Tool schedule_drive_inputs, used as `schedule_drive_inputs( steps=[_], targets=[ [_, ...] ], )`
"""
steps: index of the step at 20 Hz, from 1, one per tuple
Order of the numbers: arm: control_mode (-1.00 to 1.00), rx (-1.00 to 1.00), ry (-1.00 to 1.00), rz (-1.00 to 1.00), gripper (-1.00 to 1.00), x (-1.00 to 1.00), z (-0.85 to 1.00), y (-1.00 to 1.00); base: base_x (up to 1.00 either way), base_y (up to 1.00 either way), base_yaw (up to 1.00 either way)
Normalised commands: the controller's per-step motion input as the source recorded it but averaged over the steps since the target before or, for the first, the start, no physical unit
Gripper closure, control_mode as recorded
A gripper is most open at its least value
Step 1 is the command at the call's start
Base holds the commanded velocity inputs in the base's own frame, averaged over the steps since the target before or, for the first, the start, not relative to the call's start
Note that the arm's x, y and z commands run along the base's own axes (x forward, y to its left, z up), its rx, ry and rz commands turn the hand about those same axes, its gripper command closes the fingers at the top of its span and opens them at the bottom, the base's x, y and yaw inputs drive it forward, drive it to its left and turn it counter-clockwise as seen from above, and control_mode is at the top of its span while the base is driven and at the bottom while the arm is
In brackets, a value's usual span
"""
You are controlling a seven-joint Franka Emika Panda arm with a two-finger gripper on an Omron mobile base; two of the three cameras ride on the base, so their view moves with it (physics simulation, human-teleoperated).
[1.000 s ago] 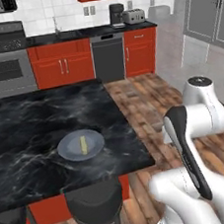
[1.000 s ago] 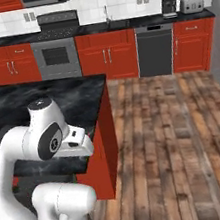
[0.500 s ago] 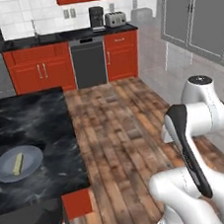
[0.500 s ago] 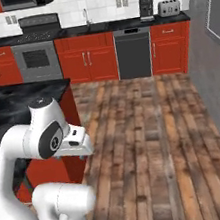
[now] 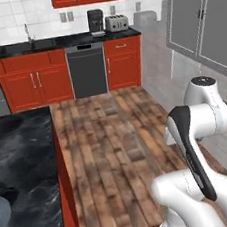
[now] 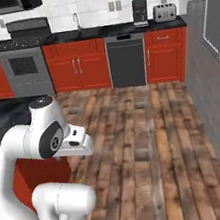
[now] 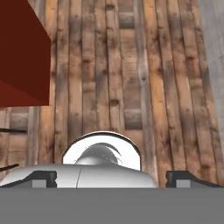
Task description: Retrieve the butter from the fridge and place it on a plate on the dining table. Then retrieve the butter knife by the fridge and place it near the plate.
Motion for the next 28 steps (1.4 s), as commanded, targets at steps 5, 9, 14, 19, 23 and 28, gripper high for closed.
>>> schedule_drive_inputs(
  steps=[5,9,14,19,23,28],
  targets=[
    [1.0,0.0,0.0,0.0,-1.0,0.0,0.0,0.0,1.0,-0.59,0.0],
    [1.0,0.0,0.0,0.0,-1.0,0.0,0.0,0.0,1.0,0.0,0.0],
    [1.0,0.0,0.0,0.0,-1.0,0.0,0.0,0.0,1.0,0.0,0.02],
    [1.0,0.0,0.0,0.0,-1.0,0.0,0.0,0.0,1.0,0.0,0.07],
    [1.0,0.0,0.0,0.0,-1.0,0.0,0.0,0.0,1.0,0.0,0.07],
    [1.0,0.0,0.0,0.0,-1.0,0.0,0.0,0.0,0.99,0.0,0.06]
  ],
)
